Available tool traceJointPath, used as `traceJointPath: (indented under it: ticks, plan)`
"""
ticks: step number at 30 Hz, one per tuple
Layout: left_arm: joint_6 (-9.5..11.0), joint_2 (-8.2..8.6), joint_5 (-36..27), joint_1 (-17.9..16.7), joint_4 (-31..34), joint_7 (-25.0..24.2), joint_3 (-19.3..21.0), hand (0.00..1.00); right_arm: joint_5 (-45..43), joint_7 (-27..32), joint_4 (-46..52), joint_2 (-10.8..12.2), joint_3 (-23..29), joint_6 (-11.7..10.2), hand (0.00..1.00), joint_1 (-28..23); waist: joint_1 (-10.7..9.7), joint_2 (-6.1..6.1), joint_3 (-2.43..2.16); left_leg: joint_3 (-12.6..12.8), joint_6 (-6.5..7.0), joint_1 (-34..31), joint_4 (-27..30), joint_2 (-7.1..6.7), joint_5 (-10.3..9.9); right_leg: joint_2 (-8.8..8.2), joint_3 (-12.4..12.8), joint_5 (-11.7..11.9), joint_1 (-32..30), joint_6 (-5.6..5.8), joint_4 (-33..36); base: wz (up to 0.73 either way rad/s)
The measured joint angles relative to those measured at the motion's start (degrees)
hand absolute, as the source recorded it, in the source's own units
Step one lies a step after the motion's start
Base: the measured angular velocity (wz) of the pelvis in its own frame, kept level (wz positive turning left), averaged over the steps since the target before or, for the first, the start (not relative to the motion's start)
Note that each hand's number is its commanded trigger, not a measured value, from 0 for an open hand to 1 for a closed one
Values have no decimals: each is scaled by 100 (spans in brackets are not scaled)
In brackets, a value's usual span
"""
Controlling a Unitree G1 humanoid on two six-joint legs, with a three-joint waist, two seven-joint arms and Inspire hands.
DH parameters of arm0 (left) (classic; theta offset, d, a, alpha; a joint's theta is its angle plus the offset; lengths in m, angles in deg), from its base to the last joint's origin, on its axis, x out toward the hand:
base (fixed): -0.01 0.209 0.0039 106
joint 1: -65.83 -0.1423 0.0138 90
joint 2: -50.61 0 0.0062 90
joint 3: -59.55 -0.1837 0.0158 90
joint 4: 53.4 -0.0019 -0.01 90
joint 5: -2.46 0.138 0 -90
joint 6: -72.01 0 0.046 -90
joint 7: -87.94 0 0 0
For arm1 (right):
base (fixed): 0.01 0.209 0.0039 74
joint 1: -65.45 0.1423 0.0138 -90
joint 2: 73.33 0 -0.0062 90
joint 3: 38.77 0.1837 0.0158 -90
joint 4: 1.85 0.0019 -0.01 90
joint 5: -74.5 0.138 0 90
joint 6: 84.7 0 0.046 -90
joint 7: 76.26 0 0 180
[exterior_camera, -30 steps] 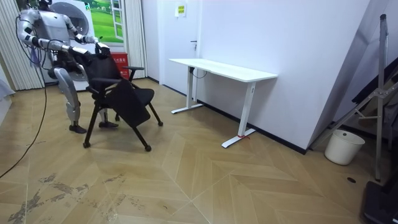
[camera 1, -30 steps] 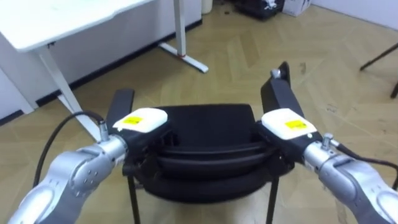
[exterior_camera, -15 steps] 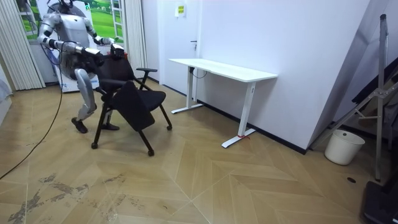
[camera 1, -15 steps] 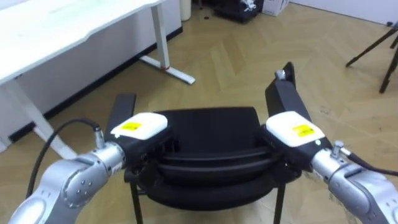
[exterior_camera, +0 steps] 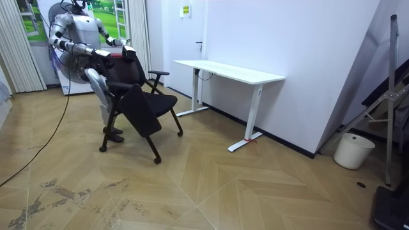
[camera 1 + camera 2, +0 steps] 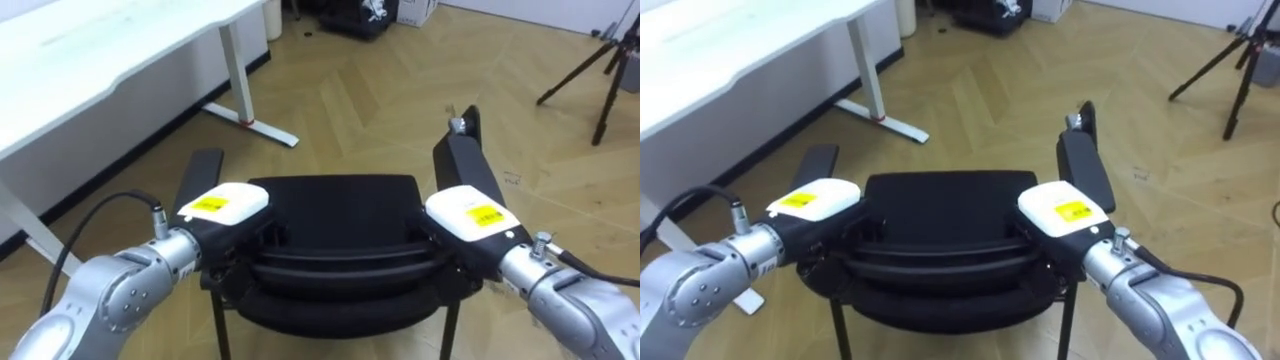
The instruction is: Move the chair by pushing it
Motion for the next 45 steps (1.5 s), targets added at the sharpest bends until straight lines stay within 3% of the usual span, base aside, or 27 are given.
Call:
traceJointPath:
  ticks: [4,5,7,8,9,10,12,13,15,17,18,19,20,22,24,25,26,27,30,34,37,40,41,42,45]
  plan:
    - [10,97,110,-41,6,3,12,100,-3,-178,31,-7,50,4,100,0,23,14,-6,-165,-171,238,-1,15,-178,195,135,145,266,-189,-119,11]
    - [14,120,138,-57,7,3,21,100,-6,-231,34,14,53,6,100,-2,32,6,-21,-205,-358,319,25,41,-291,192,16,129,352,-288,-119,12]
    - [14,124,180,-75,7,2,21,100,-11,-278,31,30,49,6,100,-2,71,-4,-27,-229,-977,418,202,152,-535,192,-106,67,581,-378,-127,8]
    - [17,123,205,-86,7,2,21,100,-9,-309,0,66,47,3,100,-2,95,-3,-27,-87,-1401,377,534,345,-617,220,-214,-24,713,-513,-87,20]
    - [17,124,231,-85,7,12,20,100,-8,-301,-69,102,47,-6,100,-2,75,-15,-31,85,-1488,217,1117,557,-517,258,-345,-164,831,-558,-36,30]
    - [16,126,239,-82,7,25,20,100,-5,-297,-98,118,47,-8,100,3,73,-31,-28,121,-1471,129,1418,636,-432,274,-380,-238,876,-574,0,34]
    - [2,148,241,-84,-29,40,9,100,4,-248,-280,183,48,-89,100,33,75,-134,-5,202,-1347,-196,2427,833,140,287,-449,-500,1108,-610,79,15]
    - [3,152,233,-88,-41,39,6,100,4,-241,-311,183,48,-113,100,35,78,-174,18,234,-1307,-265,2592,855,303,268,-450,-567,1163,-609,106,10]
    - [20,153,193,-101,-39,57,3,100,11,-205,-337,165,47,-123,100,37,134,-273,-14,403,-1177,-450,3022,997,807,241,-459,-758,1327,-586,121,9]
    - [62,147,186,-91,-36,89,10,100,64,-137,-374,148,46,-123,100,37,152,-334,19,455,-1095,-533,3250,1097,922,259,-474,-816,1439,-617,107,16]
    - [65,162,197,-78,-29,138,10,100,97,-109,-375,120,47,-112,100,39,147,-291,-10,375,-1012,-673,3257,1205,715,280,-508,-875,1469,-625,105,18]
    - [65,170,203,-78,-28,183,12,100,104,-81,-377,121,51,-96,100,46,138,-307,0,340,-1007,-760,3190,1279,594,278,-521,-891,1486,-635,103,0]
    - [65,170,219,-78,-21,247,19,100,103,-54,-375,130,50,-58,100,88,177,-328,13,262,-1041,-925,2857,1390,416,239,-533,-941,1531,-637,86,-5]
    - [98,163,229,-87,-22,328,18,100,101,13,-376,109,50,-57,100,105,167,-425,43,227,-1090,-1086,1929,1408,397,104,-544,-1046,1593,-566,83,9]
    - [152,179,247,-93,-1,416,20,100,116,53,-304,10,63,-59,100,105,25,-407,19,170,-1203,-1095,87,1388,722,8,-607,-1165,1692,-423,-2,18]
    - [169,187,328,-92,27,461,35,100,148,52,-272,-17,74,-56,100,99,30,-335,-30,144,-1188,-1069,-157,1318,980,-15,-575,-1203,1708,-383,5,0]
    - [170,188,413,-91,32,444,87,100,140,29,-198,52,72,-19,100,88,0,-390,-75,72,-1055,-959,-398,1130,1321,-136,-529,-1279,1743,-264,5,3]
    - [190,174,435,-97,48,510,105,100,111,9,-82,42,88,17,100,31,-53,-465,-86,89,-948,-827,-521,951,1361,-241,-500,-1317,1793,-121,-70,11]
    - [199,216,619,-80,83,534,198,100,1,-76,115,62,106,61,100,30,-89,-488,-94,152,-826,-722,-558,697,1221,-409,-493,-1271,1985,79,-376,4]
    - [212,209,628,-61,84,577,236,100,-25,-144,253,74,126,134,100,30,-92,-440,-86,154,-779,-641,-463,578,943,-464,-493,-1201,2280,209,-731,1]
    - [220,224,625,-42,83,633,241,100,-72,-196,345,73,231,107,100,30,-102,-413,-84,181,-713,-602,-430,420,809,-637,-506,-1256,2316,313,-533,11]
    - [220,259,625,-26,70,634,239,100,-68,-191,363,61,265,106,100,39,-66,-429,-73,267,-626,-452,-439,278,659,-907,-437,-1271,2030,359,375,2]
    - [224,283,627,-29,54,635,239,100,-69,-193,366,47,265,106,100,39,-58,-441,-66,255,-593,-379,-436,207,557,-1047,-400,-1200,1824,413,991,6]
    - [227,310,626,-28,19,644,238,100,-75,-199,365,47,265,106,100,39,-60,-463,-55,234,-553,-296,-399,167,480,-1162,-291,-1049,1633,388,1518,11]
    - [260,352,629,-28,-50,768,246,100,-68,-177,350,50,263,92,100,36,-17,-373,-9,112,-506,-229,-176,166,255,-1136,-137,-596,1477,351,2080,15]
